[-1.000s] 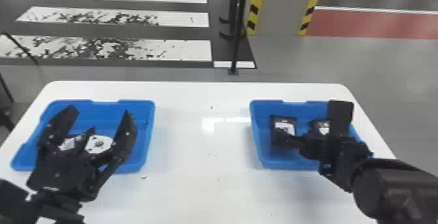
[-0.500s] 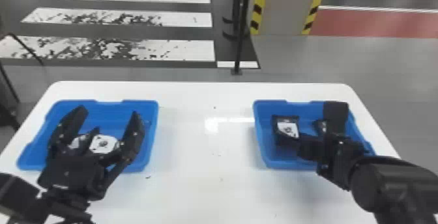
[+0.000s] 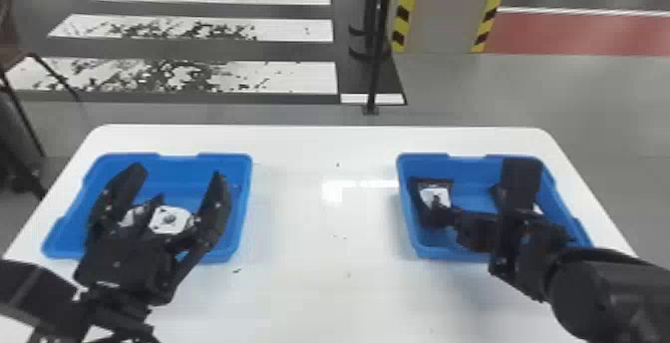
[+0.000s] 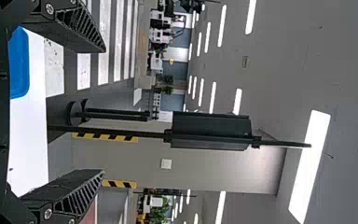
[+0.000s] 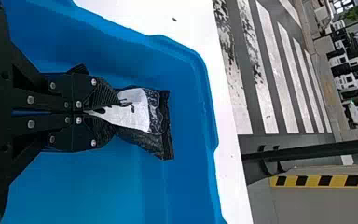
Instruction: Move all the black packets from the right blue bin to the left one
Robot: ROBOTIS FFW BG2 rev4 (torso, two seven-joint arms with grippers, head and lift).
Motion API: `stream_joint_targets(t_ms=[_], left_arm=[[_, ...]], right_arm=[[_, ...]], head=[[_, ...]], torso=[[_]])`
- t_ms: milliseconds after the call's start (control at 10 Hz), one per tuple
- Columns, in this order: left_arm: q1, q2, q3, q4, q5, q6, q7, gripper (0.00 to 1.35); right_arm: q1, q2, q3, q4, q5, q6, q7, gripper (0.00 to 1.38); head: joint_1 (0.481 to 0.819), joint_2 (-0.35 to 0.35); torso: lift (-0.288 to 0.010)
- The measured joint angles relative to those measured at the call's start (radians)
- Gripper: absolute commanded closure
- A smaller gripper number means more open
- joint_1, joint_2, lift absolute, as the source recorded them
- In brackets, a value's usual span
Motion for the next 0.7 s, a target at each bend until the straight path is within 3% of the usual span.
stream_joint_targets(t_ms=[200, 400, 600, 700], left_arm=[[0.000, 0.001, -0.001, 0.000, 0.005, -0.005, -0.001, 0.12], [0.000, 0.001, -0.003, 0.002, 0.009, -0.017, -0.001, 0.12], [-0.003, 0.003, -0.009, 0.005, 0.019, -0.022, -0.001, 0.12], [-0.007, 0.004, -0.015, 0.008, 0.025, -0.024, -0.001, 0.11]], right_arm=[[0.060, 0.000, -0.010, -0.052, -0.052, -0.030, 0.000, 1.17], [0.160, 0.000, -0.033, -0.186, -0.101, -0.081, 0.004, 1.17], [0.205, 0.000, -0.057, -0.244, -0.155, -0.177, 0.099, 1.17], [0.186, 0.000, -0.064, -0.210, -0.175, -0.263, 0.216, 1.17]], head=[[0.695, -0.025], [0.695, -0.016], [0.695, -0.002], [0.695, 0.006]], torso=[[-0.140], [-0.140], [-0.140], [-0.140]])
